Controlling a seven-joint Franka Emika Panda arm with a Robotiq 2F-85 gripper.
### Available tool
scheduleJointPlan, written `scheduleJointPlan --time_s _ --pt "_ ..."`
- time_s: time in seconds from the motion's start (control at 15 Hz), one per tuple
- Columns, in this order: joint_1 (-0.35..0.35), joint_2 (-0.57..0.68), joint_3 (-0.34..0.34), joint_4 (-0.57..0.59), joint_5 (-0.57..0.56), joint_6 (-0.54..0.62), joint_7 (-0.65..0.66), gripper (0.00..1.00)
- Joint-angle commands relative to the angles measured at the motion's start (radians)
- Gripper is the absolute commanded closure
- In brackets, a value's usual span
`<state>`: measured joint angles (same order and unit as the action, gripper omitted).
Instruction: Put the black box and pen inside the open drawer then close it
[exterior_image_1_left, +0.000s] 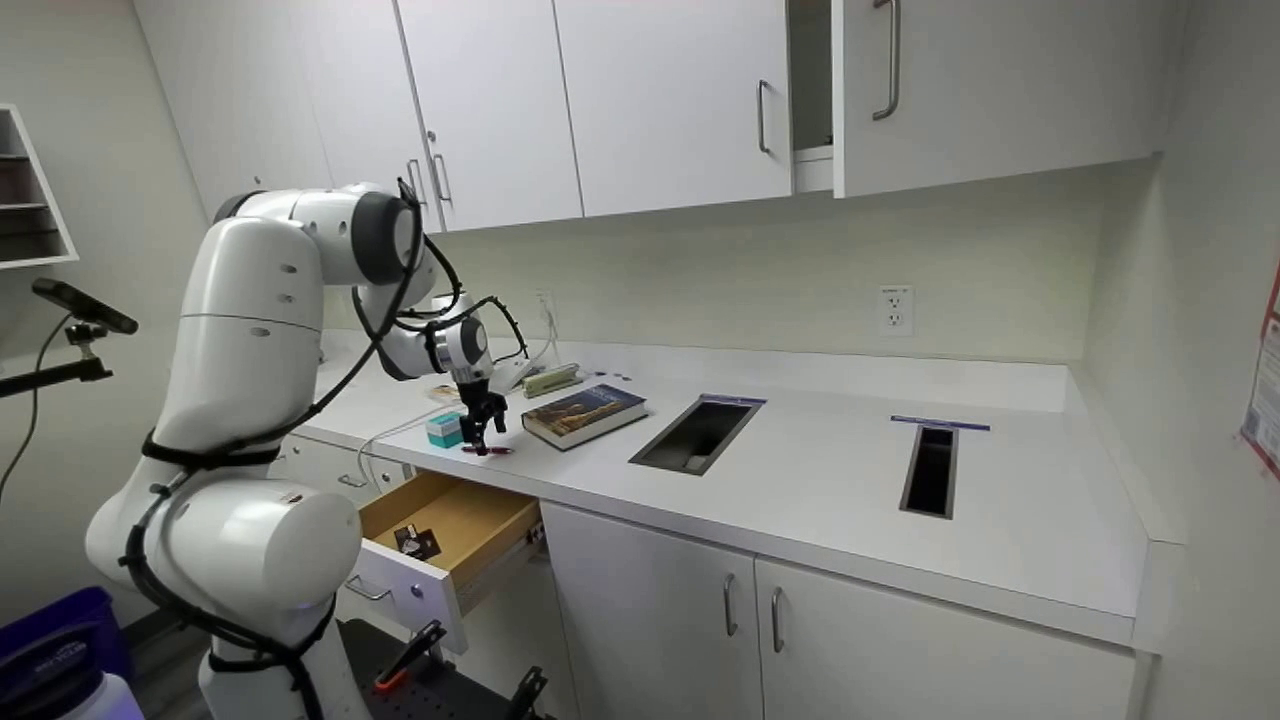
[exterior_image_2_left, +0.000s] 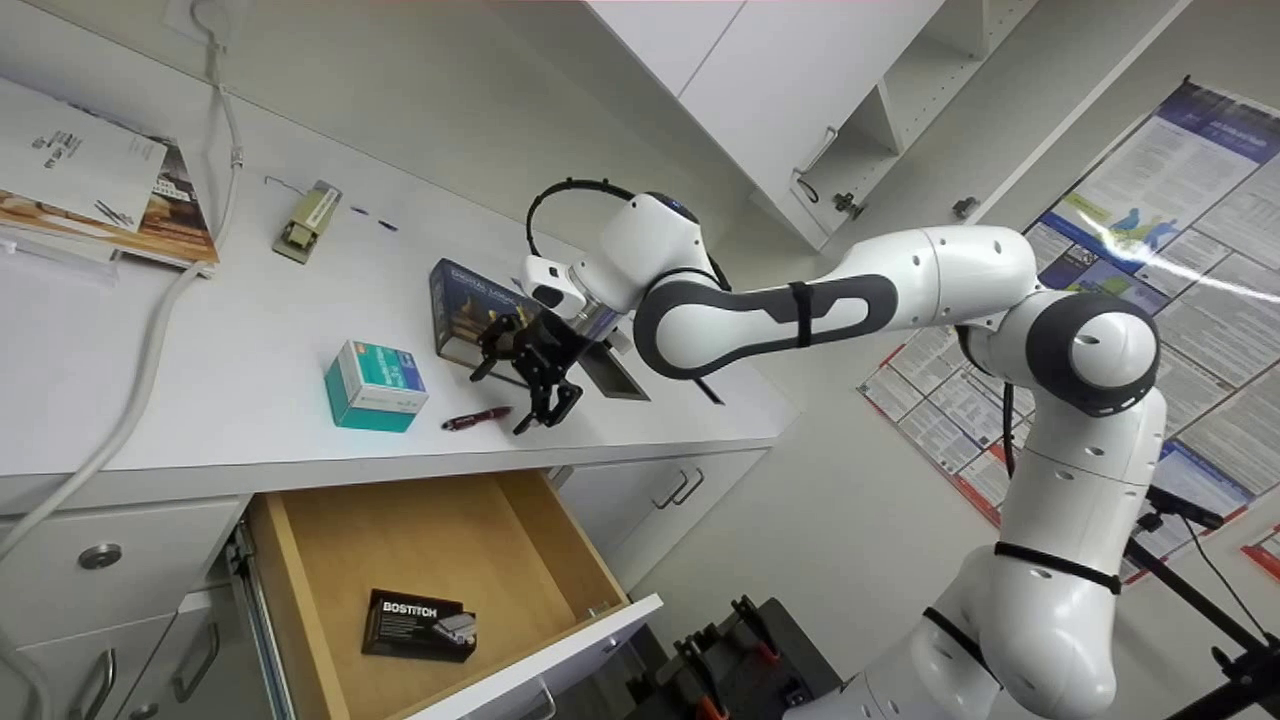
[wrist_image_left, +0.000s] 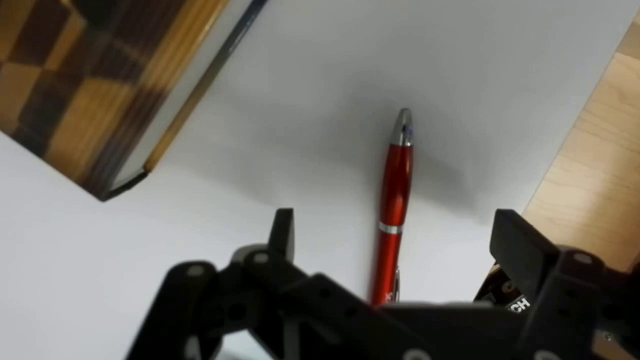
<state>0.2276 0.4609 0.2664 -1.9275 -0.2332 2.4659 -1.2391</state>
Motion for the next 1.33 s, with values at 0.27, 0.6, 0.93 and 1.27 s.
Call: scheduleJointPlan --time_s 0.27,0.6,0.93,1.27 --pt "-0.004 0.086 0.005 0.108 -0.008 -0.032 -0.025 0.57" --pt "0.0 0.094 0.005 0.134 -0.008 -0.049 -0.023 0.94" --pt "0.008 0.033 0.02 0.094 0.015 -0.098 0.01 0.93" --pt "0.025 -0.093 0.078 -0.019 0.095 -0.189 0.098 0.94"
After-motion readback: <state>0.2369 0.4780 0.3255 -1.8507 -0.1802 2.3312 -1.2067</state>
